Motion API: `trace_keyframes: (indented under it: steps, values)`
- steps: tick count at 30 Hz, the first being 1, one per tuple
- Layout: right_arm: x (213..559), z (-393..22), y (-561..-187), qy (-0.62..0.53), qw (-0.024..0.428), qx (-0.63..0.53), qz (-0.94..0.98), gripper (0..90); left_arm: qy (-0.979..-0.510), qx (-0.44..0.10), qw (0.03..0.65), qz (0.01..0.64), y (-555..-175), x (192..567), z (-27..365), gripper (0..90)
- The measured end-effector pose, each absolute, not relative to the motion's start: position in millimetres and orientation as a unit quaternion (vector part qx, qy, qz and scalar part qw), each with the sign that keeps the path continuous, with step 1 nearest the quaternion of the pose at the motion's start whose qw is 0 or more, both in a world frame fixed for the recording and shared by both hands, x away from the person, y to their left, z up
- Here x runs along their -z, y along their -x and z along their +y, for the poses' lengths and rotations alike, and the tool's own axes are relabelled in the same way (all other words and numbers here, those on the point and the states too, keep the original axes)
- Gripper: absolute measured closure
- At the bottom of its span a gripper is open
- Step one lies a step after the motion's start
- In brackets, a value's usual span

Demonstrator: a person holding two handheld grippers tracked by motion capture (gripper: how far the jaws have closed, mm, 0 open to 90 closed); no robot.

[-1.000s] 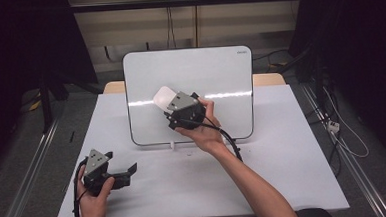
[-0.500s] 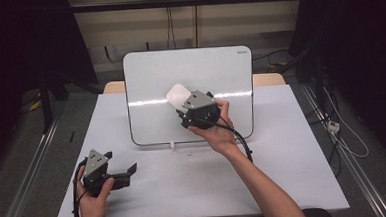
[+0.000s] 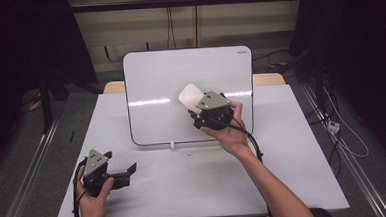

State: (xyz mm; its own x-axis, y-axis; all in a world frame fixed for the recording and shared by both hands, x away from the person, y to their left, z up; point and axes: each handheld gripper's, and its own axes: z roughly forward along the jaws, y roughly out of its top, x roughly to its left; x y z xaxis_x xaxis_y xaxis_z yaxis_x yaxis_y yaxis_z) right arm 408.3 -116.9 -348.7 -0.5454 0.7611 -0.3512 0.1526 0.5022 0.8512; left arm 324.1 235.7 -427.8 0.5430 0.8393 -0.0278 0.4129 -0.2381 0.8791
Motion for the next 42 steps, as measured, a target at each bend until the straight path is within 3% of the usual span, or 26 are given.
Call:
trace_keyframes:
  steps: [42]
  values:
    - [373,-210,-387,-0.371,0.388,-0.377,0.755,31.4,-0.753,-0.237,0.454,0.414,-325,427,233,5.0]
